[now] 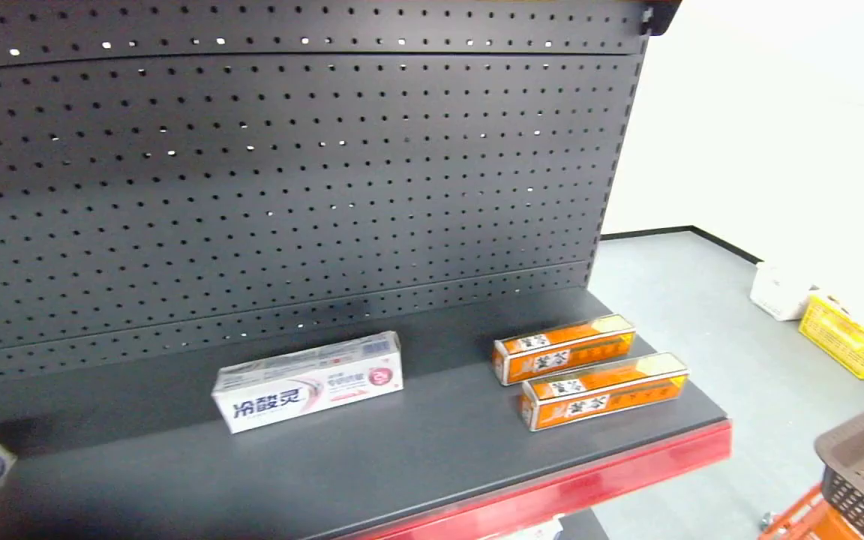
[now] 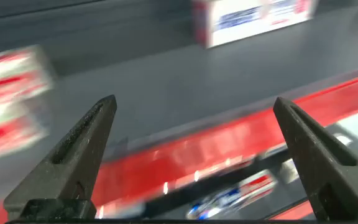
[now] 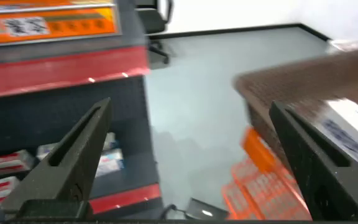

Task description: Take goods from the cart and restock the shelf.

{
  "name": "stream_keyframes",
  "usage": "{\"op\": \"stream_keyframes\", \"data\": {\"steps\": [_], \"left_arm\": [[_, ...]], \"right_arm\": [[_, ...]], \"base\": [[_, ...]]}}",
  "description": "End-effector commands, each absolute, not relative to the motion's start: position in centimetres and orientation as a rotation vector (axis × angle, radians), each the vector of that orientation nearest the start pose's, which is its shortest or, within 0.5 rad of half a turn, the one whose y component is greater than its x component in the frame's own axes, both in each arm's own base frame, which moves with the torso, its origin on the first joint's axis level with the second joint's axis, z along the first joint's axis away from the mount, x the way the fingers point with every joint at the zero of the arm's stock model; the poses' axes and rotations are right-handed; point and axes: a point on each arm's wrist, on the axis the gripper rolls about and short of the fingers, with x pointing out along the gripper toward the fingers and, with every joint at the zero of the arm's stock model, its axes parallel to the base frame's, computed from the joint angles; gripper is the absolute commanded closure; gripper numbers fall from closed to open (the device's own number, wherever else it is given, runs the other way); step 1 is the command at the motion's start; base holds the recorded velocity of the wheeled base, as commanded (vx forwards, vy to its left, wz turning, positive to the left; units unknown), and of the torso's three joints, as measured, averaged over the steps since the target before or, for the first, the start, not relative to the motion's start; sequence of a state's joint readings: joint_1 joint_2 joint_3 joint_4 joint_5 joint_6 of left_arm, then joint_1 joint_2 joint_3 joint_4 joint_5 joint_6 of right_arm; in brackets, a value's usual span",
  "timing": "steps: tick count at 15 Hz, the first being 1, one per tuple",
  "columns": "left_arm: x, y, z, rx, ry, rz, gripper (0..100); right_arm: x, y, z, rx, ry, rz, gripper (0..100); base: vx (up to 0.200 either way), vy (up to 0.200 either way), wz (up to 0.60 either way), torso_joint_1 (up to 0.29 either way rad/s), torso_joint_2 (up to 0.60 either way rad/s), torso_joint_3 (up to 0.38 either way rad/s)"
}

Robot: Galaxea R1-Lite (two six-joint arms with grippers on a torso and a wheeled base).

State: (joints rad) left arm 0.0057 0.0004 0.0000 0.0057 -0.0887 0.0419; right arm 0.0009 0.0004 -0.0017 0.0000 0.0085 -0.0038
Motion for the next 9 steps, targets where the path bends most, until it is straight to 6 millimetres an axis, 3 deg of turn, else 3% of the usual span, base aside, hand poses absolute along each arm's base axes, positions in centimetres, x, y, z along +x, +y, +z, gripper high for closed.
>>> {"op": "stream_keyframes", "data": {"steps": [1, 9], "left_arm": [[-2.29, -0.21, 7.49, 0.043, 0.004, -0.083, 0], [-2.29, -0.21, 7.49, 0.043, 0.004, -0.084, 0]], "right_arm": [[-2.29, 0.02, 7.59, -0.005, -0.002, 0.011, 0], [-2.29, 0.02, 7.59, -0.005, -0.002, 0.011, 0]], "base": [[0.000, 0.000, -0.60, -0.002, 0.00, 0.002], [0.000, 0.000, -0.60, 0.004, 0.00, 0.005]]}}
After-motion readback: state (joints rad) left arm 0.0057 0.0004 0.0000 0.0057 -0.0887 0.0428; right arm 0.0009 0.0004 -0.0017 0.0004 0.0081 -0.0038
